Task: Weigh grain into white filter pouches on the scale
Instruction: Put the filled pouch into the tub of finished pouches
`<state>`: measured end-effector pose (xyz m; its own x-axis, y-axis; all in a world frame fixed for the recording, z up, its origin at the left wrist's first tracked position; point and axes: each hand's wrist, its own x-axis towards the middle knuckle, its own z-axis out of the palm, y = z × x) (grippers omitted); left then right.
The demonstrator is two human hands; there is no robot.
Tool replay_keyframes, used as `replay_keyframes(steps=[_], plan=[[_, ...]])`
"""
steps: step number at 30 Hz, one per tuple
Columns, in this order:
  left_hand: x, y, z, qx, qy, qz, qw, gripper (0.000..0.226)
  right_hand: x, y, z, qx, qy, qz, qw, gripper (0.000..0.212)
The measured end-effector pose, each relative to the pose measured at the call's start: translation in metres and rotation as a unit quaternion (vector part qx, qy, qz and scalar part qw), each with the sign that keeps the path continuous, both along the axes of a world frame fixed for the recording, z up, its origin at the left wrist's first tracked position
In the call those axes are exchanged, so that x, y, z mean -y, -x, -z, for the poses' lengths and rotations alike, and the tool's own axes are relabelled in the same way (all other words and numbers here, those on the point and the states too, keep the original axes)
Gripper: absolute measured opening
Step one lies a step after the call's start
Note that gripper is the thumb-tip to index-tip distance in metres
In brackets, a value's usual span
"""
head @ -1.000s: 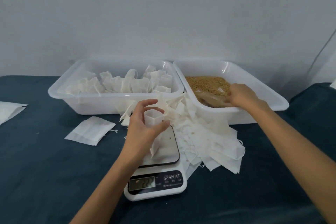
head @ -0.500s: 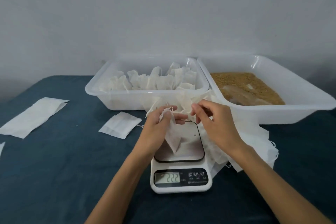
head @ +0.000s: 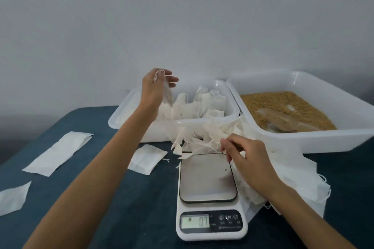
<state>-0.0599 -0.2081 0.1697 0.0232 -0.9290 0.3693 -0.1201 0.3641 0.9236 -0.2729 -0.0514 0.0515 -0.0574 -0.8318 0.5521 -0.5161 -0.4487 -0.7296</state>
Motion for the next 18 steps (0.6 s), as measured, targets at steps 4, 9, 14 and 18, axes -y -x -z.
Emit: replay_keyframes(steps=[4,9,14,18], plan=[[0.027,-0.024,0.009,0.138,-0.077,-0.007,0.987,0.034,-0.002,0.0,-0.003,0.002,0.024,0.002,1.0,0.032],[0.026,-0.033,0.04,0.253,-0.115,0.0,0.96,0.033,-0.002,0.0,-0.001,0.005,0.027,0.002,1.0,0.032],[0.023,-0.031,0.04,0.183,-0.184,0.027,0.965,0.03,-0.001,0.001,0.0,0.007,0.019,0.003,1.0,0.031],[0.019,-0.033,0.038,0.27,-0.139,-0.022,0.952,0.022,-0.001,0.002,-0.002,0.008,0.016,0.008,1.0,0.03]])
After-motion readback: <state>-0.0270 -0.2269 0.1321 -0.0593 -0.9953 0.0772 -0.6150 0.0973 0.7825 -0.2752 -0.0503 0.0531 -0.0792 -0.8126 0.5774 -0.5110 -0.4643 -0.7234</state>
